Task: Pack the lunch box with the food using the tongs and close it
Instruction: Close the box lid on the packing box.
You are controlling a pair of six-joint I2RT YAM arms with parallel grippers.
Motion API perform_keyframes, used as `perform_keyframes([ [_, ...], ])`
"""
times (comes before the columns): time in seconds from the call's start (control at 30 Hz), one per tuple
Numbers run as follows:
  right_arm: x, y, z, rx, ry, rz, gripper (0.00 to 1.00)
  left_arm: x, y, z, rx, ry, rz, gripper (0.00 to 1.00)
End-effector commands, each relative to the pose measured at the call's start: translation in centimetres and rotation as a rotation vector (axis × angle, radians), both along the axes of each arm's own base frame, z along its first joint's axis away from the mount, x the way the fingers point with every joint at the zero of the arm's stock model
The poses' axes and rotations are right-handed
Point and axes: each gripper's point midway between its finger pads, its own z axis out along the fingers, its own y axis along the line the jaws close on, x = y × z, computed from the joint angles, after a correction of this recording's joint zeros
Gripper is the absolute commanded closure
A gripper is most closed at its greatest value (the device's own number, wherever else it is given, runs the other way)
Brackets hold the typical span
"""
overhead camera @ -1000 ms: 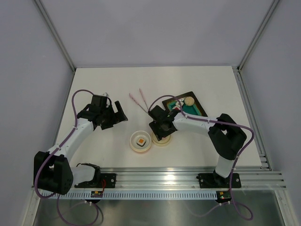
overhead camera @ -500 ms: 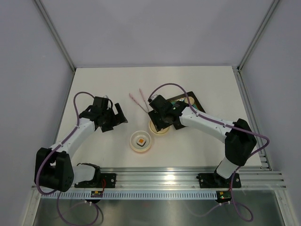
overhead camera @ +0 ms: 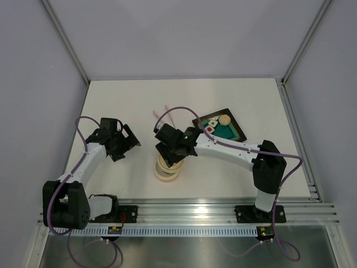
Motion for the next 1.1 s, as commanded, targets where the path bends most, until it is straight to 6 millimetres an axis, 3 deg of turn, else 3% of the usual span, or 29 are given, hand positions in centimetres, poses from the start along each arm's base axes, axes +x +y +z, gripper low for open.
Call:
perform_keyframes([
  [0.0,-0.4,1.9,0.3,0.041,0.029,-0.001,0.76,1.3,1.0,3.2,-0.003,-0.103,0.038,0.02],
  [0.13,-0.6,2.8,-0.4,0.020,0.040,0.028,0.76,1.3,0.7,4.2,-0.022,-0.129,0.032,0.02],
  [0.47,-1.3,3.6,-2.8,-0.025,0.088,0.055,0.75,0.9,0.7,3.7,-0.020,-0.124,0.024,0.02],
  [1.07,-2.4,3.9,-4.1,-0.038,0.107,0.061,0.73,0.9,1.1,3.5,-0.001,-0.125,0.027,0.02],
])
